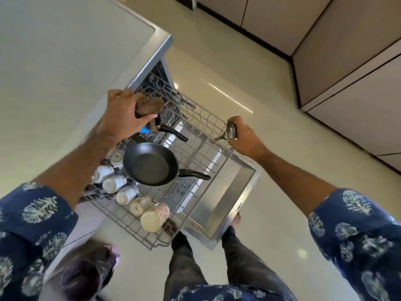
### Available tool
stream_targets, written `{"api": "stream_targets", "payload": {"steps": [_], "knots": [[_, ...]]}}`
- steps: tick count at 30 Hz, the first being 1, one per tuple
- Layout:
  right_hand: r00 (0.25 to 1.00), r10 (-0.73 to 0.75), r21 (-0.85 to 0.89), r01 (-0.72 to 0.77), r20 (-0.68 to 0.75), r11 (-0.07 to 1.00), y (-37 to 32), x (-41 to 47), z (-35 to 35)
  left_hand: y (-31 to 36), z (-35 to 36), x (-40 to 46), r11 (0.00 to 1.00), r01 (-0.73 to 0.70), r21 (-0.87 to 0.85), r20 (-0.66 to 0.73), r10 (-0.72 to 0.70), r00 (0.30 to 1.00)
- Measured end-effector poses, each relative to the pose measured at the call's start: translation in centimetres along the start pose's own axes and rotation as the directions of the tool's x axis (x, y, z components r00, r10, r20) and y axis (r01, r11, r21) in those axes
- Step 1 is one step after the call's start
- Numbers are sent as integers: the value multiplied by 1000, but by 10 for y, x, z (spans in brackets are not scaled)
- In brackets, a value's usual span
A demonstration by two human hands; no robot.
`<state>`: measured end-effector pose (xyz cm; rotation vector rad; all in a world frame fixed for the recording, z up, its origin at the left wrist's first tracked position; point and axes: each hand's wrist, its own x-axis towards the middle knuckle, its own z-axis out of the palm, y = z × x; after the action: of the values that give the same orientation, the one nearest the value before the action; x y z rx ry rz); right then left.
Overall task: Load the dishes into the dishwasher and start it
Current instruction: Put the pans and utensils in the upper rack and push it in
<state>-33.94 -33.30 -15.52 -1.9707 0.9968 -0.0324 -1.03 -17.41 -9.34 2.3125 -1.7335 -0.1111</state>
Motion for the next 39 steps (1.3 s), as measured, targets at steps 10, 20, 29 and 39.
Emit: {"api": "stream_targets", "payload": {"steps": [10,20,29,39], "knots": [[989,9,-123,9,148,992,25,51,39,-15,-17,20,961,-256,107,164,237,957],[959,198,-368,-113,201,923,1,62,12,-28,-17,26,960,-278,32,154,271,950],[917,-369,125,353,149,927,-167,69,39,-27,-19,27,972,-233,-30,153,234,960],[911,-283,190,233,300,954,-176,84,49,-25,-21,25,953,-234,-191,37,245,969]]}}
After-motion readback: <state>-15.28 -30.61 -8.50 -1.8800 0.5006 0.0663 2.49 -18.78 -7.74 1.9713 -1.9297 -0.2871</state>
